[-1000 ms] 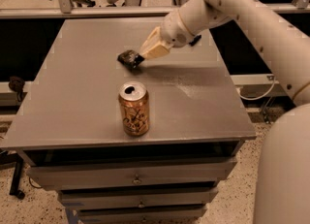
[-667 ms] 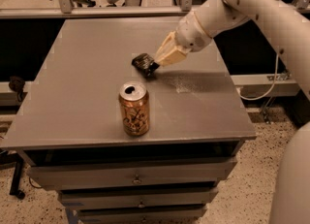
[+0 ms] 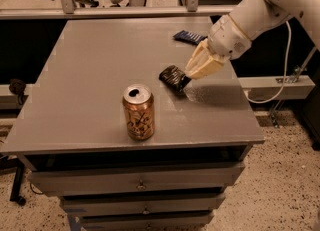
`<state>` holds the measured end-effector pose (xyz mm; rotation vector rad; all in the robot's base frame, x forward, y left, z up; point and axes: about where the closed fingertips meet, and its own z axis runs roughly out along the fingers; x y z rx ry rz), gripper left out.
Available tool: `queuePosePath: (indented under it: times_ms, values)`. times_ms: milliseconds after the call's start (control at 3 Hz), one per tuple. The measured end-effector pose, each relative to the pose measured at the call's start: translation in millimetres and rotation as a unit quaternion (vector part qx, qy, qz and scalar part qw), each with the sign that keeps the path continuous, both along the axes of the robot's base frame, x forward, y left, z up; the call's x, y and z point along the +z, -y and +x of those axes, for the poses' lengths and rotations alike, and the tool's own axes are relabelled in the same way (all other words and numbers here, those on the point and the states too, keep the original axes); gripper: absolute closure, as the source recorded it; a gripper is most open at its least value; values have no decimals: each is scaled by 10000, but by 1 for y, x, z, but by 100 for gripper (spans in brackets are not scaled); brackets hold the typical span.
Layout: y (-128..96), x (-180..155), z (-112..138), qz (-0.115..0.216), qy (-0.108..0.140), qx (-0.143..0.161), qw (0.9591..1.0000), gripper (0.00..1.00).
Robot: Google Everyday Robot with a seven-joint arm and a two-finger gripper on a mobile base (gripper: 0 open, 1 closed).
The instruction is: Move rxbar chocolate near orange can
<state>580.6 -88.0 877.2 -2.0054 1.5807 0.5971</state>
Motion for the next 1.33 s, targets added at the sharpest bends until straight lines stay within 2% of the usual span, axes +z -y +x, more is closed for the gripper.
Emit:
queuePosePath:
  times_ms: [333,667,1333]
  values:
    - [14,-1,-33,-121,-198,239,9994,100]
    - [9,-4,-67,-2,-425,461,9980,100]
    - [-22,0,-110,388,-712,898,9927,100]
